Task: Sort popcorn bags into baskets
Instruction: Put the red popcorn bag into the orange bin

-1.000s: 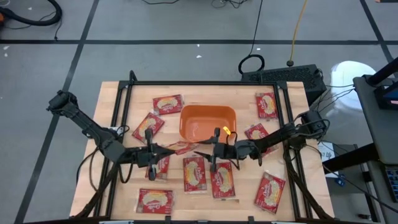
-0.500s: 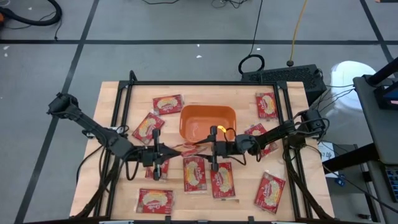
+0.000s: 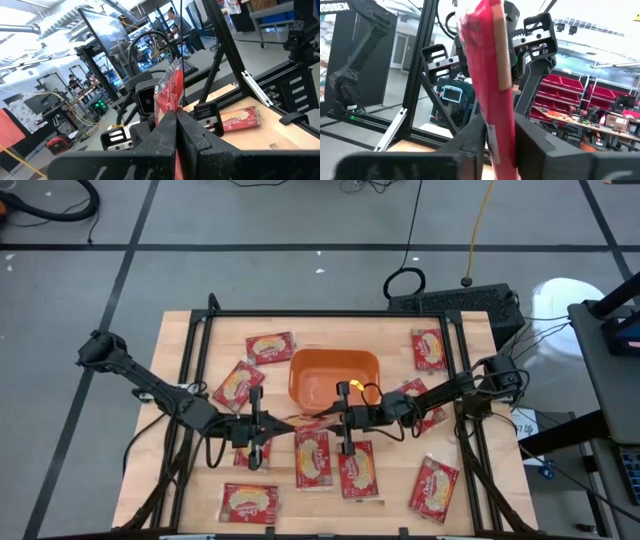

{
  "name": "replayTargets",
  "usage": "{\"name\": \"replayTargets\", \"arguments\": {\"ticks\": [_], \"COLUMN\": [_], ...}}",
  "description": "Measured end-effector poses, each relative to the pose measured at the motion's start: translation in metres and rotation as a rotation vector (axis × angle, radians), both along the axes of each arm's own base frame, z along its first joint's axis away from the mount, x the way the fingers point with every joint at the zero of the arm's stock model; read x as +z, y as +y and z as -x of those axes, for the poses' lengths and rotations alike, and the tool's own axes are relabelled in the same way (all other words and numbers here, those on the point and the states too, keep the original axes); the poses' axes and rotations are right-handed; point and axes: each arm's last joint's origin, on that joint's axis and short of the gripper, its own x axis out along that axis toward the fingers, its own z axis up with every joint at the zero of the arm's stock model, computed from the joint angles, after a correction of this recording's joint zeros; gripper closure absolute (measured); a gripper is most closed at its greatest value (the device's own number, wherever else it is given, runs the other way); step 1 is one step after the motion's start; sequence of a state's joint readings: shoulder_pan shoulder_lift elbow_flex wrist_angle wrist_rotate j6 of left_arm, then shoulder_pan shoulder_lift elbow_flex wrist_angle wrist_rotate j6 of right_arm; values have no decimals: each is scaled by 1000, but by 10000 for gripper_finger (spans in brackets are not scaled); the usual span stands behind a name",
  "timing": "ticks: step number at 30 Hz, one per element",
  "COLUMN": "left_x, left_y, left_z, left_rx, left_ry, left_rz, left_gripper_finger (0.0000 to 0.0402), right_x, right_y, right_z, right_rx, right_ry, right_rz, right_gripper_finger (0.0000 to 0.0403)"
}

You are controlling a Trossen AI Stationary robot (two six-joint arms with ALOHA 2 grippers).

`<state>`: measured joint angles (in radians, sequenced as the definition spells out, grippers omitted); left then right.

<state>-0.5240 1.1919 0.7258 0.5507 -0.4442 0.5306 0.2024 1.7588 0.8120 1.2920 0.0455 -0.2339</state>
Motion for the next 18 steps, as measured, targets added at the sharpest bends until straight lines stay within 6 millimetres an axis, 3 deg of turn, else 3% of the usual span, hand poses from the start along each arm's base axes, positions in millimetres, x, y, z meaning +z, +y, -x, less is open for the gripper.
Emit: {"name": "replayTargets", "arguments": {"ticks": [4,8,18], "left_x": [-1,-5,-9], "left_y": [0,0,6], "left_z": [0,0,7], "left_rx": [-1,10,227], "left_ry": [11,47,117], "left_rz": [3,-12,174], "left_gripper_finger": [398,377,244], "right_x": [-1,-1,26], "right_y": [0,0,-7], "right_z": [0,0,22], "right_rx": [1,-2,-61], "right_ry": [10,38,243], "right_rz": [9,27,151], "right_gripper_finger": [371,378,371]}}
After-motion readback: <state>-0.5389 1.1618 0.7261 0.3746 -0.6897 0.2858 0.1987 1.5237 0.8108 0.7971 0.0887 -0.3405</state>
